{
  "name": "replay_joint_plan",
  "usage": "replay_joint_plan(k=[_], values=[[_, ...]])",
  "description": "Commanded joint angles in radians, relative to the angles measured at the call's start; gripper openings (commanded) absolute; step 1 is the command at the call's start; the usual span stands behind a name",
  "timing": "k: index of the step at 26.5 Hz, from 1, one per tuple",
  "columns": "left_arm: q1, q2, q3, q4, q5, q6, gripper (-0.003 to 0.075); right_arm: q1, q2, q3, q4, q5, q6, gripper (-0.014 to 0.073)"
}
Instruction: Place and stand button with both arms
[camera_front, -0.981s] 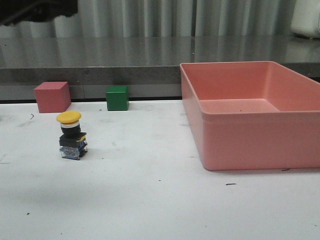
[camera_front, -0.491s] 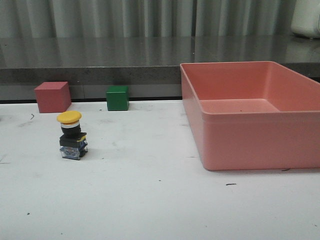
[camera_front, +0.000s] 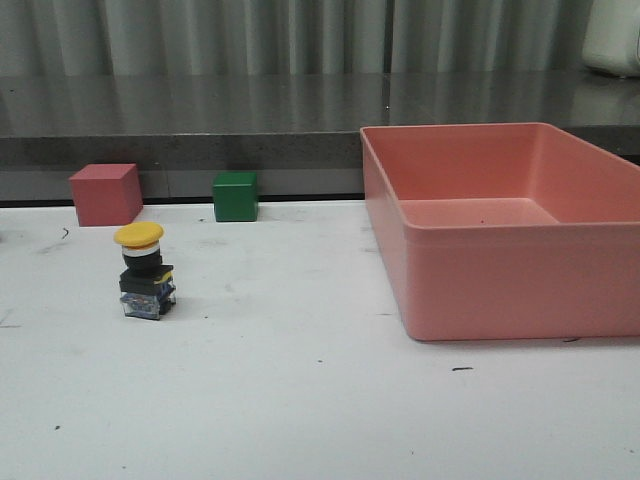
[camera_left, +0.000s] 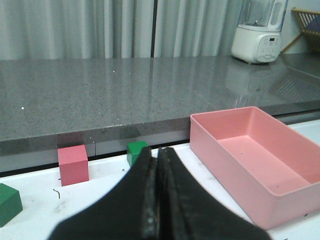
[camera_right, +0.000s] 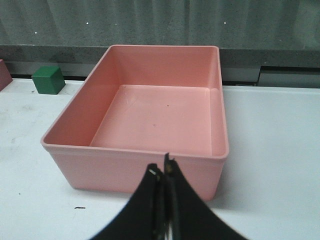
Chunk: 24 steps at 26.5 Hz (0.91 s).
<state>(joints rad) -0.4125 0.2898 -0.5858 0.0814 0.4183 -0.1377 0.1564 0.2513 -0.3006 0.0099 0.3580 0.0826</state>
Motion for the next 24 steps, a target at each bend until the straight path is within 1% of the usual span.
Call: replay_joint_plan(k=[1, 19, 21, 24], values=[[0.001, -0.007, -0.029, 0.004, -0.069, -0.005, -0.0020, -0.003, 0.006, -0.028, -0.010, -0.080, -0.007, -0.0068], [0.001, -0.009, -0.024, -0.006, -0.083, -0.005, -0.0020, -0.003, 0.006, -0.028, -0.010, -0.080, -0.007, -0.0068], [0.005, -0.017, 0.000, -0.005, -0.114, -0.005, -0.0020, -0.003, 0.006, -0.028, -0.010, -0.080, -0.007, -0.0068], [0.050, -0.068, 0.063, -0.029, -0.132, -0.005, -0.0020, -0.003, 0.006, -0.028, -0.010, -0.080, -0.007, -0.0068]])
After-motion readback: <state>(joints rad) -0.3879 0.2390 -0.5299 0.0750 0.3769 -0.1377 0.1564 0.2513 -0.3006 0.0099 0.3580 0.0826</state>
